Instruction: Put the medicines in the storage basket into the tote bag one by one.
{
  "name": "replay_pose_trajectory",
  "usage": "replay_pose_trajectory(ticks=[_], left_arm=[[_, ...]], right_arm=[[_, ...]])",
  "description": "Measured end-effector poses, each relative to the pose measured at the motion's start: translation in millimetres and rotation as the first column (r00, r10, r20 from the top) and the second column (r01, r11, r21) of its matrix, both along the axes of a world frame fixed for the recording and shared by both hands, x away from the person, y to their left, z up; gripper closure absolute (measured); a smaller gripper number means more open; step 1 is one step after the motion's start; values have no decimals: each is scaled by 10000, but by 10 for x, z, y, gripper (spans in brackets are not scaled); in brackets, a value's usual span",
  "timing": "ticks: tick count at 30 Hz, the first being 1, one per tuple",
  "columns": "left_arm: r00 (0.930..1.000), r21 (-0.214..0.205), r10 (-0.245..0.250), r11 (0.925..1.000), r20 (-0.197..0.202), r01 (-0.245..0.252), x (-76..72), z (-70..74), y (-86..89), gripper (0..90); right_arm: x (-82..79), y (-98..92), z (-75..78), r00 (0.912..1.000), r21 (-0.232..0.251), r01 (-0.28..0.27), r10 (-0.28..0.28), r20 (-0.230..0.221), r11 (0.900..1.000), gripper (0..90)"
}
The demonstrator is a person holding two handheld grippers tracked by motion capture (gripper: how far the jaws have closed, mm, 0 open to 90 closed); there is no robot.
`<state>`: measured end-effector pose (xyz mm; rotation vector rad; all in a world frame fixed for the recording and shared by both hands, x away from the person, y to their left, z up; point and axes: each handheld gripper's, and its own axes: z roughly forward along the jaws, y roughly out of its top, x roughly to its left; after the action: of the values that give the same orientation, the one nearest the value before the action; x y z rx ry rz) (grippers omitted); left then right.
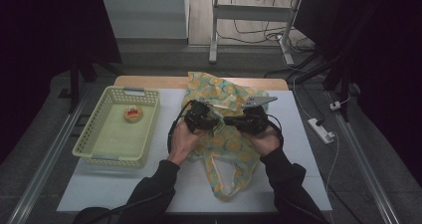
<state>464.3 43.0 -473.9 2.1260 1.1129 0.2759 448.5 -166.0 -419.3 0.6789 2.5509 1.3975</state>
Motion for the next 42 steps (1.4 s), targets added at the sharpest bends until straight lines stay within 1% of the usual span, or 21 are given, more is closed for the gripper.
replay_pose_trajectory(ticks=[2, 5, 7, 9, 12, 13, 15, 17, 19, 21, 22, 26, 28, 31, 35, 38, 40, 42], left_arm=[[9999, 72, -57, 10000, 108, 57, -2, -2, -4, 605], [9997, -19, -221, 9998, 75, 221, -15, 0, 4, 579], [9995, -16, -318, 9995, 36, 319, -32, 18, 9, 530], [9990, 29, -434, 9991, 92, 434, -58, 35, 18, 482], [9982, 285, -590, 9979, 145, 585, -99, 53, 43, 420], [9980, 273, -626, 9977, 114, 623, -115, 57, 54, 390], [9976, 98, -695, 9975, 67, 694, -157, 72, 88, 378], [9957, -63, -909, 9958, -159, 908, -190, 90, 127, 356], [9932, -274, -1141, 9932, -233, 1134, -222, 109, 177, 321], [9921, -404, -1210, 9920, -328, 1196, -247, 128, 228, 307], [9914, -555, -1259, 9908, -369, 1237, -259, 136, 255, 295], [9896, -893, -1378, 9870, -420, 1336, -312, 174, 372, 264], [9896, -1032, -1362, 9860, -451, 1310, -338, 190, 424, 250], [9889, -1113, -1375, 9852, -558, 1307, -356, 208, 493, 220], [9896, -1267, -1347, 9837, -500, 1275, -374, 217, 595, 185], [9895, -1478, -1375, 9805, -446, 1296, -381, 219, 678, 158], [9900, -1296, -1375, 9827, -303, 1325, -393, 227, 724, 136], [9902, -1177, -1376, 9840, -241, 1339, -406, 238, 761, 126]], right_arm=[[3, -3, -1, 10000, -9, 20, -20, -5, 10000, 900], [6, -12, 0, 10000, -15, 46, -46, -7, 10000, 900], [8, -17, 1, 10000, -2, 62, -62, -23, 10000, 900], [9, -21, 1, 10000, 10, 74, -74, -15, 10000, 900], [14, -24, 0, 10000, 19, 66, -66, -1, 10000, 900], [15, -25, 1, 10000, -3, 64, -64, -1, 10000, 900], [13, -23, 0, 10000, 20, 80, -80, 3, 10000, 900], [12, -24, 3, 10000, 86, 38, -38, -27, 10000, 900], [8, -25, 10, 10000, 137, 36, -36, -38, 9999, 900], [5, -27, 18, 10000, 136, 40, -40, -18, 9999, 900], [5, -25, 19, 10000, 137, 26, -26, -18, 9999, 900], [8, -19, 9, 10000, 113, 27, -27, -35, 9999, 900], [10, -20, 2, 10000, 80, 52, -51, -65, 10000, 900], [14, -22, -2, 10000, 69, 51, -50, -86, 10000, 900], [11, -23, 2, 10000, 64, 52, -52, -65, 10000, 900], [15, -25, 0, 10000, 93, 57, -57, -55, 9999, 900], [16, -26, -2, 10000, 69, 51, -51, -57, 10000, 900], [17, -28, -2, 9999, 61, 73, -73, -69, 10000, 900]])
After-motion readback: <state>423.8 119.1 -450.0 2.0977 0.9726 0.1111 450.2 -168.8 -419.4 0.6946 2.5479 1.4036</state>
